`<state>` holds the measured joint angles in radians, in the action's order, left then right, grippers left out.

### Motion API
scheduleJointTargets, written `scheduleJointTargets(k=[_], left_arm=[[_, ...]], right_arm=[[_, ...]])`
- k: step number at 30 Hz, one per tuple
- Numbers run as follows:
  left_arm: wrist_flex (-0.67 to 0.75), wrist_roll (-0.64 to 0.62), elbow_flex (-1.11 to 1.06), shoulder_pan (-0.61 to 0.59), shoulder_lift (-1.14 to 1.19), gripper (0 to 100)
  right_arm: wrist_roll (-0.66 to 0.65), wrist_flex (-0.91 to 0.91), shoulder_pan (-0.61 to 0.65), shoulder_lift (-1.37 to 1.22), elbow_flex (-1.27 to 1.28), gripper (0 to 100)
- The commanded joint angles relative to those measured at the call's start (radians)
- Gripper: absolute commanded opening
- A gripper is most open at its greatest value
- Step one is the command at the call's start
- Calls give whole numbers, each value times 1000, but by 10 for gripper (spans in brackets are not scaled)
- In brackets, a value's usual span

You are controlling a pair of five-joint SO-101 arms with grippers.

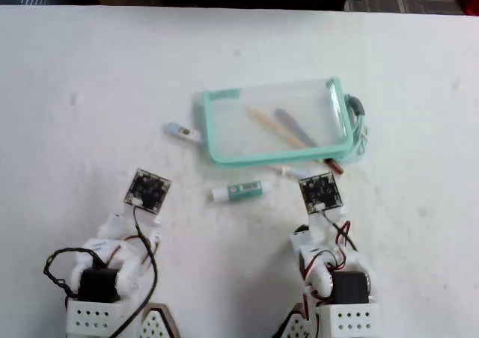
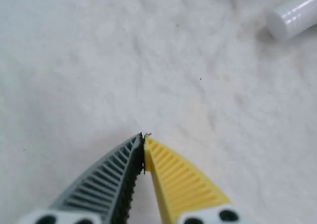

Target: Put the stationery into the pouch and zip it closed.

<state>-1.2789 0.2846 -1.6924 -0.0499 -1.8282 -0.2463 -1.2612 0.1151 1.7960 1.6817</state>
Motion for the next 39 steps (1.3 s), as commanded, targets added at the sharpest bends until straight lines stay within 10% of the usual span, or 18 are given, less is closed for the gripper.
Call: scheduleJointTargets(k=[1, 39], left_arm=[[-6, 0, -2, 4, -1, 26], [-6, 0, -2, 4, -1, 26]], right_arm=[[-5, -7, 2, 4, 9, 21], [-5, -7, 2, 4, 9, 21]])
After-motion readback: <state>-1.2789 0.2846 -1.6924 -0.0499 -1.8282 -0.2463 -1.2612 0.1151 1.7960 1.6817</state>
